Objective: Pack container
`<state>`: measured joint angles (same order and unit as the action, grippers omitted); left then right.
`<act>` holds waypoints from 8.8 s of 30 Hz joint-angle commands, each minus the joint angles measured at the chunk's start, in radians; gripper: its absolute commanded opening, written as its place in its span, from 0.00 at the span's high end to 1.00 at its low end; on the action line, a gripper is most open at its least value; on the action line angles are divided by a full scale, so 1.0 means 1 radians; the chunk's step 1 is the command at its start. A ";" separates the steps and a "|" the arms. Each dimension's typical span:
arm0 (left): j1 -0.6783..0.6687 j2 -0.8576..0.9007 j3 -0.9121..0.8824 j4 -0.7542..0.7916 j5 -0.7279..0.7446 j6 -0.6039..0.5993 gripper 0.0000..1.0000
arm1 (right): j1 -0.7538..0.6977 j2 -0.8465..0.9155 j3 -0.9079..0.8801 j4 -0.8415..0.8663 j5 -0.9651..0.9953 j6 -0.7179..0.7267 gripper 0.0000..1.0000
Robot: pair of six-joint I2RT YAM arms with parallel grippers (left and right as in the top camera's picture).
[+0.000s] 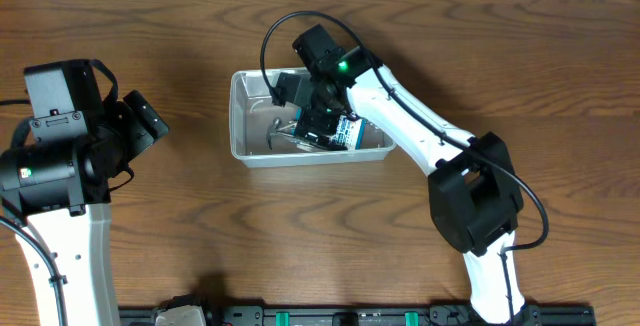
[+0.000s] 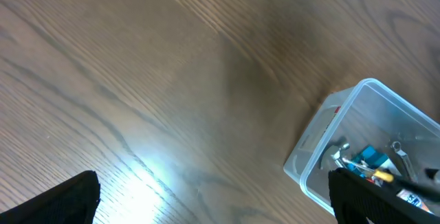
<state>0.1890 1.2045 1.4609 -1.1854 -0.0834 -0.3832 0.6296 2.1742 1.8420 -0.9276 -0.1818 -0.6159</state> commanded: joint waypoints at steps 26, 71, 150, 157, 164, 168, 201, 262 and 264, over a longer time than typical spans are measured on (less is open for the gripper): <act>-0.396 -0.249 -0.066 0.008 -0.145 0.252 0.00 | -0.369 -0.560 0.129 -0.252 0.511 0.755 0.01; -0.417 -0.887 -0.066 -0.343 -0.158 0.135 0.02 | -0.579 -1.784 -0.692 -0.480 0.140 0.574 0.01; -0.418 -0.494 -0.934 0.559 -0.225 0.218 0.02 | -0.492 -2.008 -1.434 0.256 0.334 0.592 0.01; -0.418 -0.494 -0.934 0.559 -0.225 0.218 0.02 | -0.492 -2.084 -1.696 0.744 0.343 0.594 0.01; -0.418 -0.494 -0.934 0.559 -0.225 0.218 0.02 | -0.496 -2.169 -1.836 0.877 0.449 0.655 0.01; -0.418 -0.494 -0.934 0.559 -0.225 0.218 0.02 | -0.505 -2.169 -1.836 0.879 0.493 0.652 0.01; -0.418 -0.494 -0.934 0.558 -0.225 0.218 0.02 | -0.479 -2.169 -1.836 0.860 0.252 0.603 0.01; -0.231 -1.201 -1.456 1.120 0.174 0.382 0.02 | -0.479 -2.169 -1.836 0.860 0.252 0.603 0.01; -0.231 -1.201 -1.456 1.120 0.174 0.382 0.02 | -0.479 -2.169 -1.836 0.860 0.253 0.603 0.01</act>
<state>-0.0376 0.0109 0.0174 -0.0257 0.0643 0.0177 0.1429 0.0124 0.0078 -0.0635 0.0772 -0.0151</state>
